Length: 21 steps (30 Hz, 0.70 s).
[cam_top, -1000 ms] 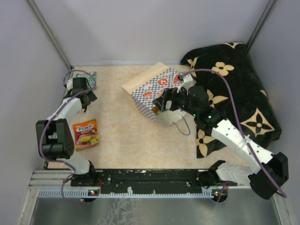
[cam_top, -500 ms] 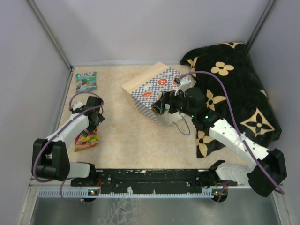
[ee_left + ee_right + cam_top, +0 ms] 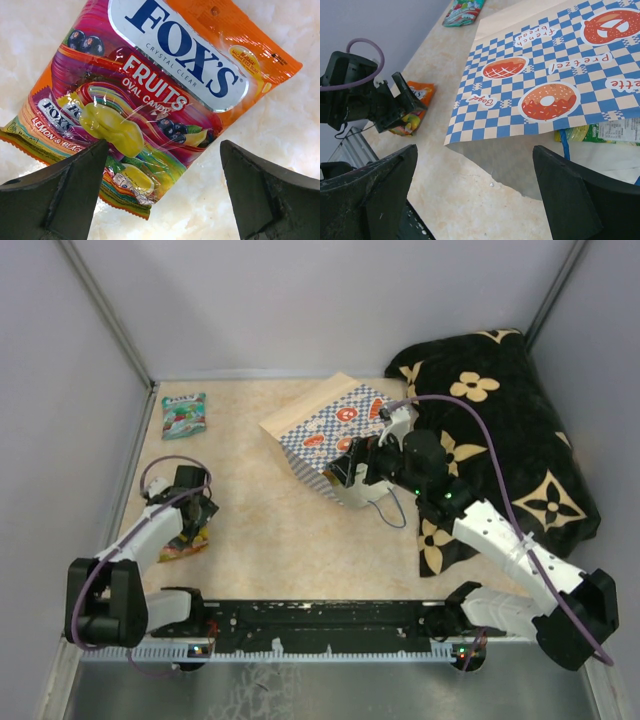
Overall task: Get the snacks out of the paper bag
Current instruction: Move the snack to the center of the board.
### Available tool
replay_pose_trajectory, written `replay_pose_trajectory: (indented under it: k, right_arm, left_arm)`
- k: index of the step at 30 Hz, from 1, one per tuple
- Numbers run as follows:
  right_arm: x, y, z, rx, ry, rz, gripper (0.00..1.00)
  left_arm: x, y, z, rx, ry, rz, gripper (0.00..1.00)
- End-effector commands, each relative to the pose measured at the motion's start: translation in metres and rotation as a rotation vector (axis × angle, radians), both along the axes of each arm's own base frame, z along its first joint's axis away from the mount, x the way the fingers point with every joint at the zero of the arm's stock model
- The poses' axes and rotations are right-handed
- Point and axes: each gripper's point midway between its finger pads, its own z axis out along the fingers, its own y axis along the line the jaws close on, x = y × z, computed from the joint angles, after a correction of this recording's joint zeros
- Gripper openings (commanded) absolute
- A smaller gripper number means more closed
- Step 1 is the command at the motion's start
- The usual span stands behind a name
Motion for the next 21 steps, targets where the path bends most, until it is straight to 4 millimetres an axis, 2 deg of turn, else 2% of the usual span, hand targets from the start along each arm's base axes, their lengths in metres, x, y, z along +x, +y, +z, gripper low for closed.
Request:
replay_pose_trajectory:
  k: [1, 4, 8, 13, 21]
  right_arm:
    - [-0.004, -0.004, 0.017, 0.03, -0.057, 0.0, 0.99]
    - [-0.005, -0.004, 0.018, 0.033, -0.056, 0.001, 0.99]
    - [-0.004, -0.004, 0.018, 0.03, -0.053, 0.0, 0.99]
    - [-0.003, -0.005, 0.018, 0.023, -0.053, -0.003, 0.99]
    - [-0.001, -0.006, 0.018, 0.012, -0.055, -0.013, 0.99]
  left_arm:
    - [0.009, -0.005, -0.019, -0.05, -0.012, -0.017, 0.99]
    - [0.024, -0.003, -0.024, -0.036, -0.037, -0.023, 0.99]
    - [0.038, 0.006, -0.033, 0.011, 0.016, -0.002, 0.99]
    - [0.069, 0.004, -0.042, -0.002, 0.022, -0.068, 0.99]
    - [0.114, -0.003, -0.034, -0.015, 0.001, -0.2, 0.99]
